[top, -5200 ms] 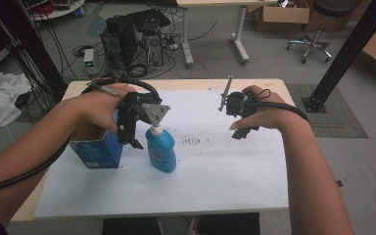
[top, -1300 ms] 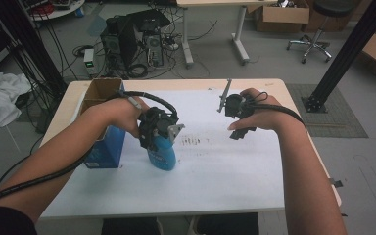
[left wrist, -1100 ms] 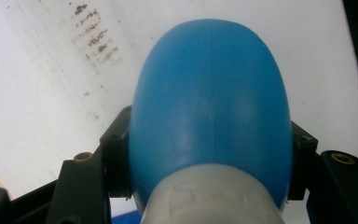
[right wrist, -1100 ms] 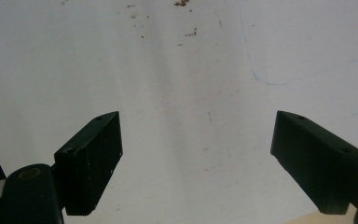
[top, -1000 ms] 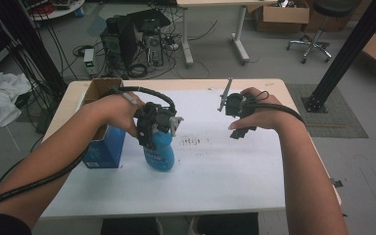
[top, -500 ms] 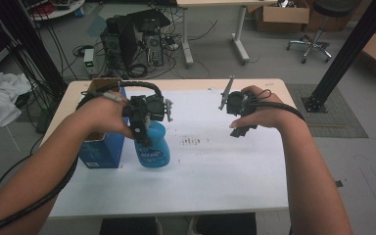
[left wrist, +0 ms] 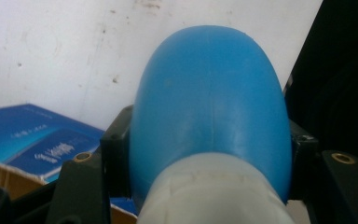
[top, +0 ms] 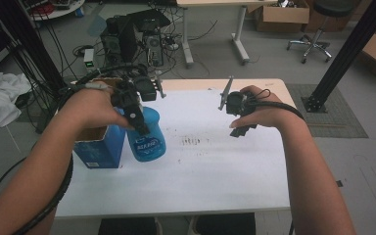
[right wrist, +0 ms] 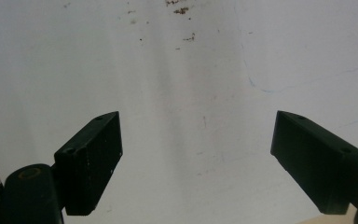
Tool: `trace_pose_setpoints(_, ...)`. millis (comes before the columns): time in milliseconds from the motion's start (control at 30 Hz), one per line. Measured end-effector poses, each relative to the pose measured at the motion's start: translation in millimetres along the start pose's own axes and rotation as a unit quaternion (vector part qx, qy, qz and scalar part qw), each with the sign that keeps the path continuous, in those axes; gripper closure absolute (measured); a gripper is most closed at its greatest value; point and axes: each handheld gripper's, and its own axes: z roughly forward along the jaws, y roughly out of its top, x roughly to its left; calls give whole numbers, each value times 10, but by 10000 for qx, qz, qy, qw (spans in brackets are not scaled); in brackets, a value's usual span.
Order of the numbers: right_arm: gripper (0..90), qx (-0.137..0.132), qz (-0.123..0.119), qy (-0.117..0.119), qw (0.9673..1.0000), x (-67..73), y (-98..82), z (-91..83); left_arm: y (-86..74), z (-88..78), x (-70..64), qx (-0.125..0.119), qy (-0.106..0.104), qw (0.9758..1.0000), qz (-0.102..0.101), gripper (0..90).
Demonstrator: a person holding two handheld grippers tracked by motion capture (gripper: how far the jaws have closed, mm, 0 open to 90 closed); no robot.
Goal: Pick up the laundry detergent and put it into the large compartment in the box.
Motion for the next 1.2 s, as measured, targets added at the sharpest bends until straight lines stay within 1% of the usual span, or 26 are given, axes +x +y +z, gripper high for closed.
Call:
trace_pose_setpoints(67, 165, 12, -6, 10, 10000, -9, -5, 0, -14, -60, 22, -74, -19, 9997, -212, 382)
trace_pose_setpoints(100, 165, 4, -5, 6, 10000, -9, -5, -4, -22, -87, 24, -125, -3, 9996, -269, 382)
trace_pose_setpoints(133, 165, -9, -16, 6, 10000, -10, -4, -11, -28, -114, 32, -143, -8, 9992, -380, 383)
trace_pose_setpoints(233, 165, -49, -42, -10, 10000, -8, 1, -16, -20, -218, 55, -124, 52, 9976, -678, 383)
trace_pose_setpoints(267, 165, -57, -56, -17, 10000, -7, 3, -11, -12, -255, 64, -107, 72, 9968, -787, 383)
trace_pose_setpoints(400, 165, -23, -89, -5, 10000, 18, 21, 6, 8, -395, 99, -32, 153, 9940, -1086, 383)
trace_pose_setpoints(467, 165, -7, -120, -2, 9999, 25, 32, 15, 4, -459, 127, -40, 151, 9921, -1247, 383)
trace_pose_setpoints(567, 165, -24, -115, -6, 9999, 23, 43, 19, -12, -529, 168, -63, 152, 9896, -1427, 383)
trace_pose_setpoints(600, 165, -34, -120, -10, 9999, 22, 46, 22, -21, -557, 187, -75, 173, 9884, -1510, 383)
trace_pose_setpoints(667, 165, -41, -134, -7, 9999, 21, 54, 33, -50, -591, 237, -86, 169, 9850, -1716, 383)
trace_pose_setpoints(767, 165, -42, -145, -4, 9999, 17, 61, 46, -96, -644, 302, -94, 196, 9806, -1946, 383)
trace_pose_setpoints(833, 165, -41, -135, 5, 9999, 13, 64, 52, -118, -679, 328, -85, 276, 9781, -2062, 383)
trace_pose_setpoints(867, 165, -37, -133, 8, 9999, 11, 65, 54, -132, -701, 343, -72, 310, 9761, -2151, 383)
trace_pose_setpoints(933, 165, -63, -132, 10, 9999, 7, 68, 62, -153, -746, 367, -3, 401, 9740, -2232, 383)
trace_pose_setpoints(967, 165, -62, -136, 11, 9999, 6, 69, 64, -170, -783, 384, 68, 472, 9713, -2329, 383)
trace_pose_setpoints(1033, 165, -42, -146, 13, 9999, 2, 71, 69, -195, -836, 409, 158, 604, 9673, -2457, 383)
trace_pose_setpoints(1133, 165, -62, -143, 4, 9999, -2, 74, 75, -252, -909, 456, 210, 759, 9586, -2736, 383)
trace_pose_setpoints(1200, 165, -77, -148, 2, 9999, -3, 79, 79, -306, -947, 506, 266, 805, 9529, -2913, 383)
